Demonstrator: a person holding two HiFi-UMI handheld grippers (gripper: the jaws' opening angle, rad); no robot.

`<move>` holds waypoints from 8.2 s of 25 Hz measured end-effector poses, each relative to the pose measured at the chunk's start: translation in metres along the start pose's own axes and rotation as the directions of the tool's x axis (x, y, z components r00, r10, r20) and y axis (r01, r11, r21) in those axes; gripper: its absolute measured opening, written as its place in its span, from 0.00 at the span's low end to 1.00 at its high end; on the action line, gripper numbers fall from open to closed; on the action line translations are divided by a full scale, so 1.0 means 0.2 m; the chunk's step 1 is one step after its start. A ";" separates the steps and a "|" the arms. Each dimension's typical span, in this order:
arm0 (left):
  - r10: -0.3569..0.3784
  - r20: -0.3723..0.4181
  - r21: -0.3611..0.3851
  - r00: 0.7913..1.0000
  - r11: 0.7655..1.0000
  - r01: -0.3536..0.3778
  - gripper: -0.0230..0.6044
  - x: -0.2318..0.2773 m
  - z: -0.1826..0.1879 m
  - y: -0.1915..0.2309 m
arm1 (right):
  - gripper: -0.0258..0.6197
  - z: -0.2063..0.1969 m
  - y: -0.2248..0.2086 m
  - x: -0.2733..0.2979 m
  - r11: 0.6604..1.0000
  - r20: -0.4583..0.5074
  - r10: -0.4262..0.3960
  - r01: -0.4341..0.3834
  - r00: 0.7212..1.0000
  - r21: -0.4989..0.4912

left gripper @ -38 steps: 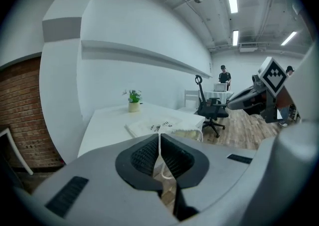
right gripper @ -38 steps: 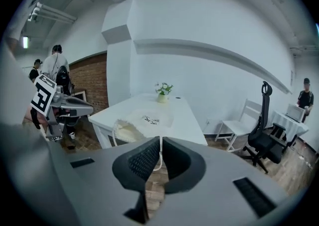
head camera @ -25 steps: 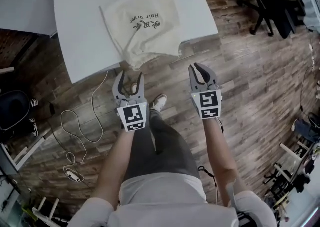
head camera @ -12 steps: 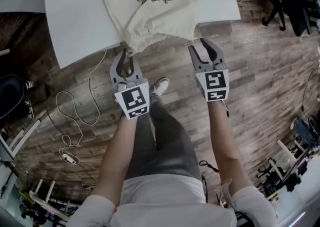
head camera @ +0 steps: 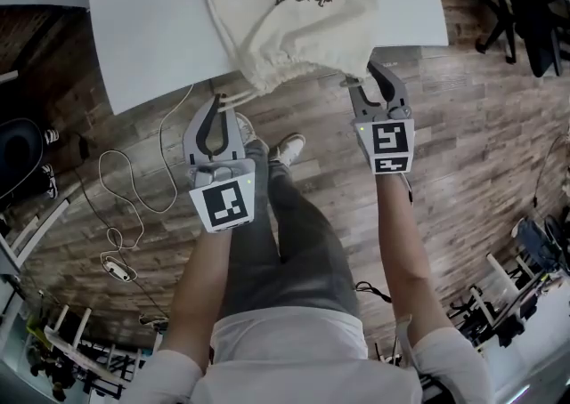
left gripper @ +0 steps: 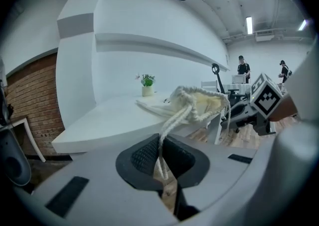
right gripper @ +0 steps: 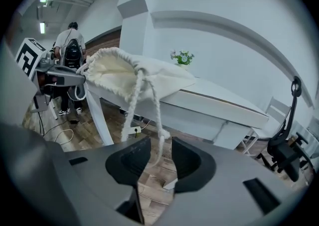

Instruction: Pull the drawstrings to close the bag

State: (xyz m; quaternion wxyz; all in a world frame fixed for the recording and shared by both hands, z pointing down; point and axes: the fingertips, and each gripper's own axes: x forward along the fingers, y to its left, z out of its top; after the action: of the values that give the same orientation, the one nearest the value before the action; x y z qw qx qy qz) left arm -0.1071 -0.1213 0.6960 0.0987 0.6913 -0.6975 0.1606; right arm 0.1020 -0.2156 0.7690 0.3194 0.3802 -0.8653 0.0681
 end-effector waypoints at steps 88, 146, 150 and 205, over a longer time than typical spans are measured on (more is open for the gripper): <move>0.163 0.375 0.228 0.913 0.938 -0.261 0.06 -0.62 1.75 0.86 | 0.10 1.42 -0.85 -1.80 0.755 0.321 -0.644 0.644 0.695 0.120; 0.209 0.375 0.077 0.903 0.964 -0.255 0.07 -0.66 1.81 1.07 | 0.10 1.38 -1.00 -2.14 0.674 0.325 -0.736 0.684 0.593 0.278; 0.214 0.379 0.069 0.900 0.964 -0.258 0.07 -0.67 1.83 1.08 | 0.10 1.39 -1.00 -2.16 0.675 0.332 -0.736 0.682 0.591 0.281; 0.289 0.379 0.034 0.879 0.945 -0.326 0.07 -0.81 1.84 1.10 | 0.10 1.50 -1.15 -2.11 0.742 0.417 -0.664 0.613 0.620 0.271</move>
State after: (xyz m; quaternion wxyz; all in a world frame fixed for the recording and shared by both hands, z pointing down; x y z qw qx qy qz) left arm -0.2913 -0.1040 0.2762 -0.0946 0.5934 -0.7958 0.0749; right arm 0.3271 -0.2258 0.2501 0.0734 0.6825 -0.7197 -0.1039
